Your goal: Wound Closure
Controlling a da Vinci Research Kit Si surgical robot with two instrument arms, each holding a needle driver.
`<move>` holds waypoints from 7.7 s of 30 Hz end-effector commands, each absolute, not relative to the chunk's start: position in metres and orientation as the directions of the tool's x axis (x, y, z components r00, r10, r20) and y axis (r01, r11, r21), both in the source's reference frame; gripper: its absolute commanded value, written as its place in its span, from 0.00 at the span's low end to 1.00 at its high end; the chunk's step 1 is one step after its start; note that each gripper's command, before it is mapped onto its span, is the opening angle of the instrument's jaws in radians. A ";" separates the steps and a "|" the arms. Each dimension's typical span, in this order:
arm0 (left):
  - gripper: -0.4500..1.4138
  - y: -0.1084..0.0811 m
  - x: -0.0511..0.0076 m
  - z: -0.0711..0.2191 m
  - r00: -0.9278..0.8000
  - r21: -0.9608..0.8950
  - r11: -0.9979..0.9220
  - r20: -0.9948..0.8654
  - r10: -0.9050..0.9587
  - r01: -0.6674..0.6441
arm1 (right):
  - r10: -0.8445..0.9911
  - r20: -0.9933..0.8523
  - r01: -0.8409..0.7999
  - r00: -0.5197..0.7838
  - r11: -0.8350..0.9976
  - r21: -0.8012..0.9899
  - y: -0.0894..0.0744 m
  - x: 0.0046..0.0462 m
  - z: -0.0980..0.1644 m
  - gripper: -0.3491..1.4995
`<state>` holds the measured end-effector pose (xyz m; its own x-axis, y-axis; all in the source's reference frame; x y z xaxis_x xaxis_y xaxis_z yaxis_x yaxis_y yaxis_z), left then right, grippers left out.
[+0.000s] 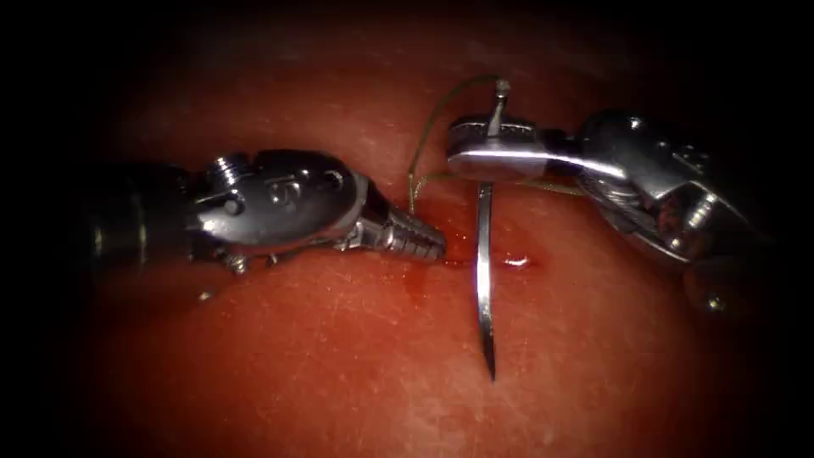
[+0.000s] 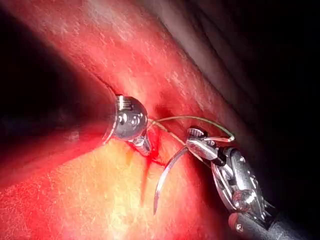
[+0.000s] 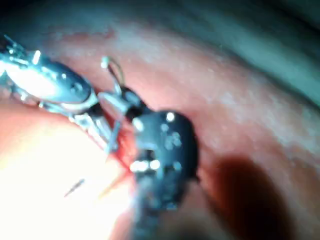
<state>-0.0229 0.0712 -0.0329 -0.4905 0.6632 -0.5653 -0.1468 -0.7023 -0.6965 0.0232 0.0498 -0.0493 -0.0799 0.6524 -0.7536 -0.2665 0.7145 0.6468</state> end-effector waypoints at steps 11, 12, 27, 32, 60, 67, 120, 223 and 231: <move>0.05 0.071 -0.0229 -0.028 -0.603 -0.654 -0.734 -0.514 0.609 -0.184 | 0.578 -0.814 -0.282 -0.055 0.773 0.568 0.050 0.0239 -0.048 0.00; 0.05 0.071 -0.0228 -0.028 -0.605 -0.650 -0.736 -0.513 0.608 -0.188 | 0.563 -0.825 -0.284 -0.053 0.783 0.553 0.050 0.0240 -0.048 0.00; 0.05 0.070 -0.0215 -0.027 -0.662 -0.667 -0.714 -0.440 0.607 -0.211 | 0.351 -0.936 -0.328 -0.012 0.883 0.335 0.053 0.0277 -0.045 0.00; 0.05 0.069 -0.0212 -0.028 -0.675 -0.694 -0.695 -0.423 0.605 -0.187 | 0.312 -0.950 -0.335 0.005 0.896 0.293 0.053 0.0275 -0.043 0.00; 0.05 0.067 -0.0202 -0.034 -0.672 -0.723 -0.673 -0.421 0.610 -0.158 | 0.261 -0.965 -0.350 0.027 0.907 0.235 0.050 0.0302 -0.042 0.00; 0.05 0.066 -0.0192 -0.035 -0.673 -0.720 -0.676 -0.425 0.605 -0.153 | 0.297 -0.954 -0.340 0.038 0.902 0.268 0.049 0.0295 -0.042 0.00; 0.05 0.064 -0.0219 -0.033 -0.677 -0.703 -0.695 -0.439 0.590 -0.151 | 0.644 -0.764 -0.318 0.021 0.729 0.606 0.049 0.0283 -0.040 0.00; 0.47 0.066 -0.0206 -0.036 -0.506 -0.235 -0.964 -0.851 0.142 0.125 | 0.946 -0.310 -0.239 -0.092 0.281 0.929 0.047 0.0262 -0.040 0.90; 0.52 0.066 -0.0206 -0.035 -0.447 -0.112 -0.984 -0.894 0.038 0.139 | 0.934 -0.343 -0.267 -0.103 0.306 0.914 0.048 0.0241 -0.041 0.90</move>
<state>-0.0201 0.0662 -0.0360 -0.4489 0.0413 -0.8926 0.1370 -0.9840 -0.1144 0.0234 0.0480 -0.0412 -0.1053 0.9335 -0.3427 -0.2720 0.3044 0.9129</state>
